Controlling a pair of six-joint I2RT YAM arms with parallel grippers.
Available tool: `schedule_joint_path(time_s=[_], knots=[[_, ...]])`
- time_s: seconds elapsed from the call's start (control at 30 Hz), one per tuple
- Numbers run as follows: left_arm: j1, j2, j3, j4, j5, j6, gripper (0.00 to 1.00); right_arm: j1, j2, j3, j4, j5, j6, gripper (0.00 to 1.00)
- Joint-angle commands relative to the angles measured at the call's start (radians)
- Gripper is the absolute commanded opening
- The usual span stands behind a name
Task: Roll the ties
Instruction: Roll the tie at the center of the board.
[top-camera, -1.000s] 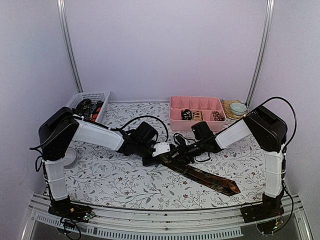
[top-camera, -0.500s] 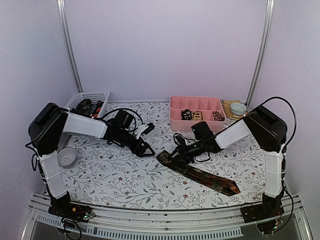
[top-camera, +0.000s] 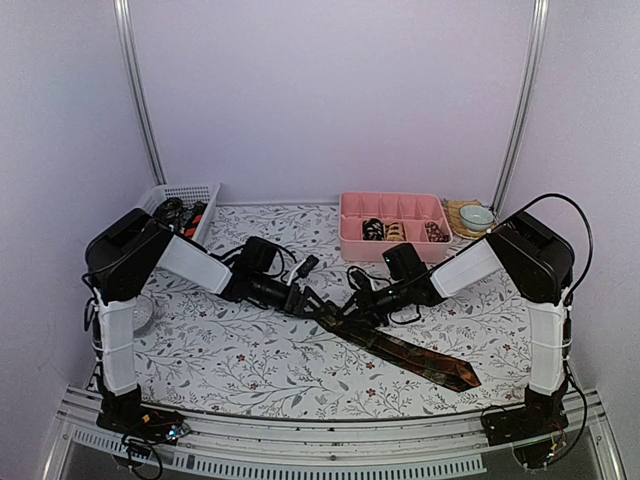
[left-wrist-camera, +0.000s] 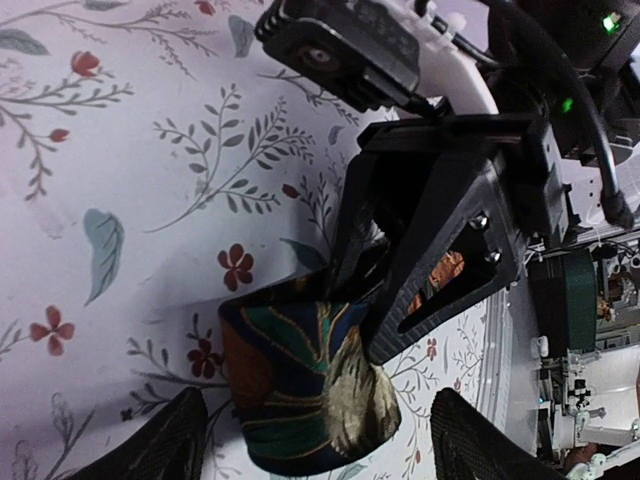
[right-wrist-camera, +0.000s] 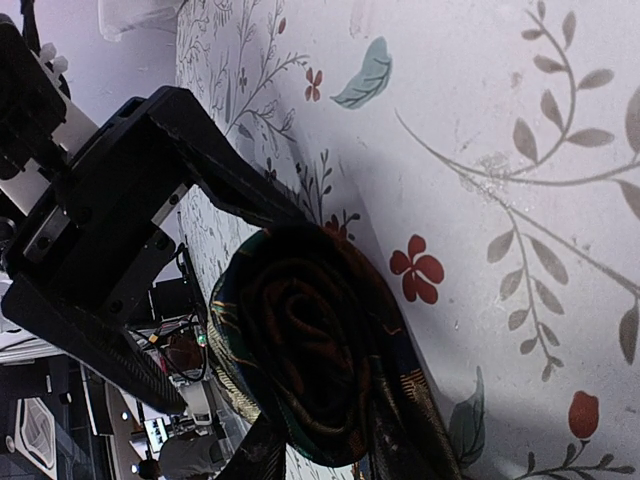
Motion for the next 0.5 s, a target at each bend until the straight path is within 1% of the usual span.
schedule_joint_path(time_s=[0.0, 0.17, 0.3, 0.47], knots=[[-0.04, 0.076, 0.006, -0.01, 0.01, -0.051, 0.77, -0.005, 0.073, -0.024, -0.048, 0.064, -0.008, 0.27], [-0.057, 0.098, -0.015, -0.007, 0.024, -0.064, 0.71, -0.005, 0.07, -0.023, -0.048, 0.064, -0.004, 0.27], [-0.061, 0.106, -0.033, -0.014, -0.001, -0.076, 0.64, -0.006, 0.066, -0.022, -0.049, 0.067, -0.003, 0.27], [-0.072, 0.112, -0.028, -0.055, -0.082, -0.075, 0.62, -0.005, 0.065, -0.024, -0.044, 0.069, 0.001, 0.27]])
